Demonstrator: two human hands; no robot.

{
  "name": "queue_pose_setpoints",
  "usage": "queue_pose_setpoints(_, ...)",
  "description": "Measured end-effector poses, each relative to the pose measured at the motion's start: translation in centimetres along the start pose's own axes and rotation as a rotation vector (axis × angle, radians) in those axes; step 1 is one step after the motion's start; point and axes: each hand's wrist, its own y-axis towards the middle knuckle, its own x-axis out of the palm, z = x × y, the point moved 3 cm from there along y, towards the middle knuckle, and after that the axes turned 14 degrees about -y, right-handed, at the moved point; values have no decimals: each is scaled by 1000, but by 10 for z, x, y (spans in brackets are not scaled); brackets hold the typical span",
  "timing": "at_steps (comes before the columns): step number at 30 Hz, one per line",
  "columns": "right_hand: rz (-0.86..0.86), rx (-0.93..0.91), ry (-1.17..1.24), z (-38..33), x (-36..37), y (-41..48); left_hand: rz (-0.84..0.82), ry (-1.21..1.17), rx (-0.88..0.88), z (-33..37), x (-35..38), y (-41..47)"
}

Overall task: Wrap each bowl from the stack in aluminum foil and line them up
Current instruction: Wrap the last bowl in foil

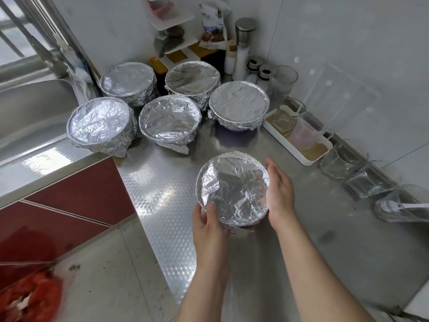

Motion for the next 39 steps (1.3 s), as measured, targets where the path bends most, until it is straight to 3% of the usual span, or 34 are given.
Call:
queue_pose_setpoints(7, 166, 11, -46, 18, -6, -19, -13, -18, 87, 31, 13, 38)
queue_pose_setpoints(14, -75, 17, -33, 1, 3, -8, -54, -4, 158, 35, 27, 47)
queue_pose_setpoints(23, -46, 105, 36, -2, 26, 8, -17, -56, 175, 42, 33, 63)
queue_pose_setpoints(39, -60, 97, 52, -28, 57, 57, 0, -127, 96, 63, 48, 110)
